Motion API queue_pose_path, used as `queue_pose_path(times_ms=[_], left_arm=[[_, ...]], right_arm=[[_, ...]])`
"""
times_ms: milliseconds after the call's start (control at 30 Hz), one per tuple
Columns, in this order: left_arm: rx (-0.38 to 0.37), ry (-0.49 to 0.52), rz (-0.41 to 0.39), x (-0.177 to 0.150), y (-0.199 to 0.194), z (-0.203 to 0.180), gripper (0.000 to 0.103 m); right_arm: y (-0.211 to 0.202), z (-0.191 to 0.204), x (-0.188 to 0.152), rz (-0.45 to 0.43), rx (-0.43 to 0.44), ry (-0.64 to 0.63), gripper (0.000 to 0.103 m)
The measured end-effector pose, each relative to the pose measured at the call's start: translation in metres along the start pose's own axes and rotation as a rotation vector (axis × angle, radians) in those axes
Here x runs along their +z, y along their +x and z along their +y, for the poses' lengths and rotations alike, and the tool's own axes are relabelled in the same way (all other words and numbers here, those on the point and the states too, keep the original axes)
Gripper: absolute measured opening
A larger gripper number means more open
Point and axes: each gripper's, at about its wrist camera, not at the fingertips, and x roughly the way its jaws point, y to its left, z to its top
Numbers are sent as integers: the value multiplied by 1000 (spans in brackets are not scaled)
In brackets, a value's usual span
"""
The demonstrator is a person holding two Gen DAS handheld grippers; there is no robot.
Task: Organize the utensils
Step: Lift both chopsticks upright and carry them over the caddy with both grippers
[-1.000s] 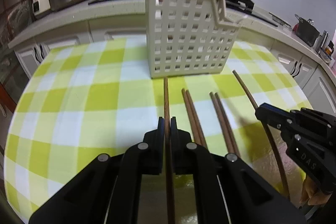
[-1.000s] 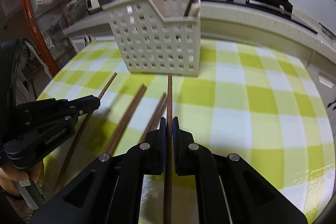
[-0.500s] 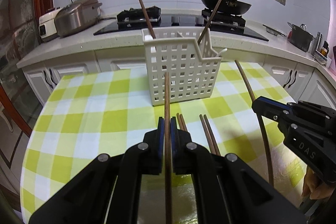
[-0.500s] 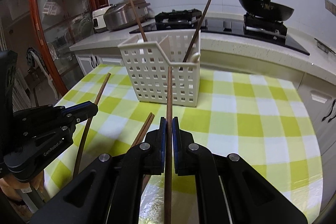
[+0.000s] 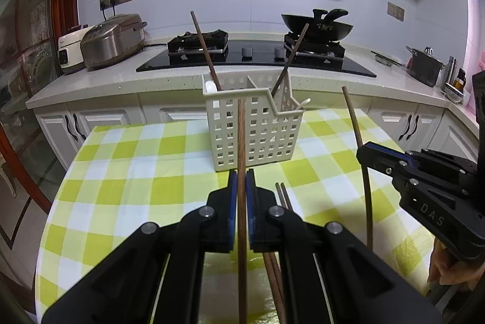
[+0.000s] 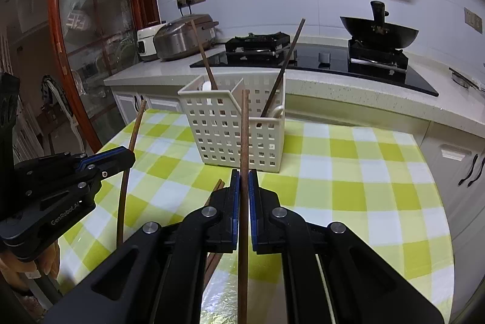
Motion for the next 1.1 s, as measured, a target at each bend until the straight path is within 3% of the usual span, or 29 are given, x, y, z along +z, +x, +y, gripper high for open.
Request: queue_pose_path(times_ms=[800,967,1100], left_arm=[[1,13,-127,24,-38,-2,6],[6,31,-148,46,-38,-2,6],[6,69,-186,84,-45,-5,6]], right_arm=[[-18,3,24,-84,25,-16,6],[-13,3,45,-108,14,-33,6],[-12,1,81,-162,8,-54,6]])
